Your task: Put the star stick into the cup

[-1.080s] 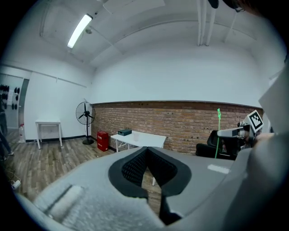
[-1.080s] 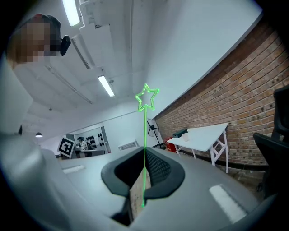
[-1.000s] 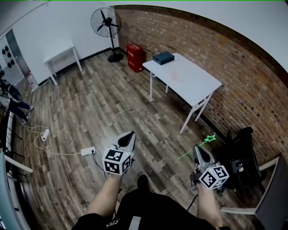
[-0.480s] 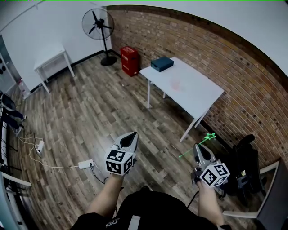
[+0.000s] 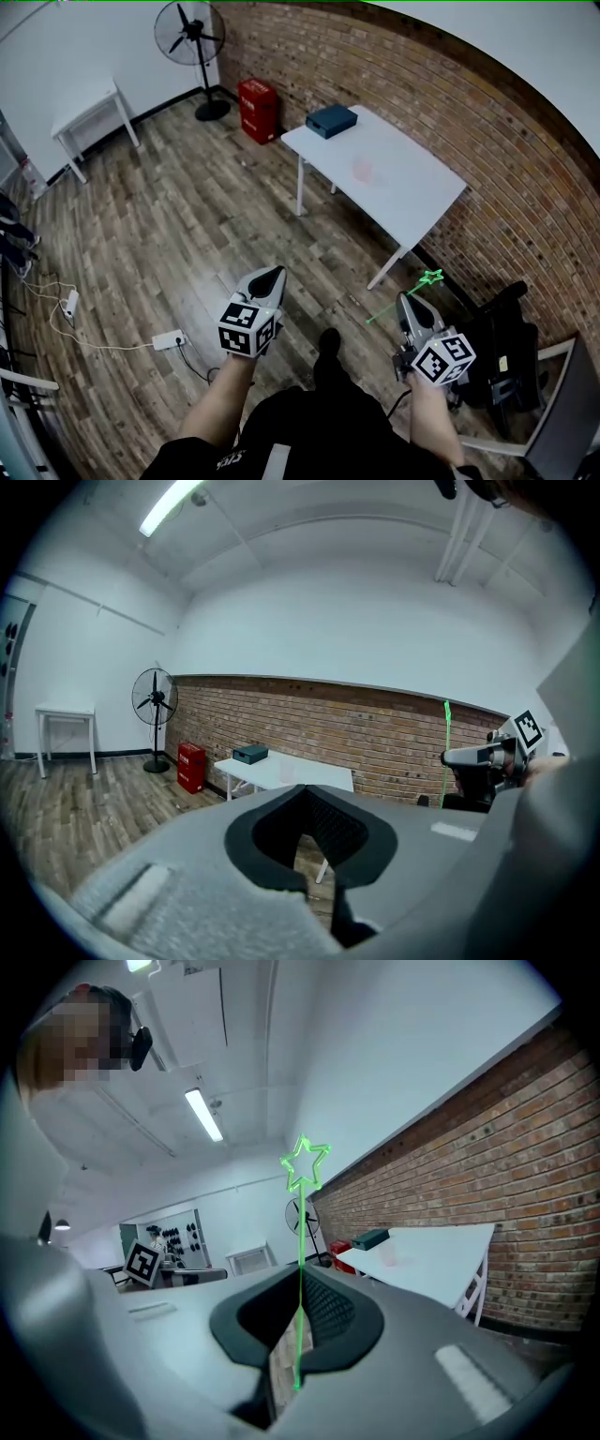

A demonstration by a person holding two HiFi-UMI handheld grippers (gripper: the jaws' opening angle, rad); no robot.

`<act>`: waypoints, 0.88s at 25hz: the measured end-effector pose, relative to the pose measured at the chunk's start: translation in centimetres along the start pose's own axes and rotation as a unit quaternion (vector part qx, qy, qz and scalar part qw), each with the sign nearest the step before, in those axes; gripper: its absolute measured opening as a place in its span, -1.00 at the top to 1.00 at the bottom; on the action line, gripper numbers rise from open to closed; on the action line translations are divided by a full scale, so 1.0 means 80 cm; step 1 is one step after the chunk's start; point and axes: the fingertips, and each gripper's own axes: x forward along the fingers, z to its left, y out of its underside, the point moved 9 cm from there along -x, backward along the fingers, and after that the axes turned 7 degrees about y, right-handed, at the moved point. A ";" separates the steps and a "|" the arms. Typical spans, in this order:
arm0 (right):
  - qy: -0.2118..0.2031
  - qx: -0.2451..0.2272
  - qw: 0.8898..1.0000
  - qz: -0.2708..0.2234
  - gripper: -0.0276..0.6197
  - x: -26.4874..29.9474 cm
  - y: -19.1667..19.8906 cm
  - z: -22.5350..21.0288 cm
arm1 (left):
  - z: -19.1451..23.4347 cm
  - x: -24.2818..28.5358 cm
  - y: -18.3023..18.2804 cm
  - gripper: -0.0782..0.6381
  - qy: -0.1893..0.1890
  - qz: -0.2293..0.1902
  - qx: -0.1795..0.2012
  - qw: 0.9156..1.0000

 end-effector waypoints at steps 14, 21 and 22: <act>-0.055 0.014 0.998 0.033 0.90 0.226 -0.036 -0.120 | 0.100 0.177 -0.049 0.76 -0.048 0.019 -0.005 0.999; -0.052 0.031 0.998 0.019 0.90 0.299 -0.082 -0.218 | 0.109 0.295 -0.097 0.76 -0.044 0.037 0.013 0.998; -0.052 0.035 0.998 0.018 0.90 0.305 -0.083 -0.230 | 0.108 0.308 -0.105 0.76 -0.042 0.038 0.022 0.998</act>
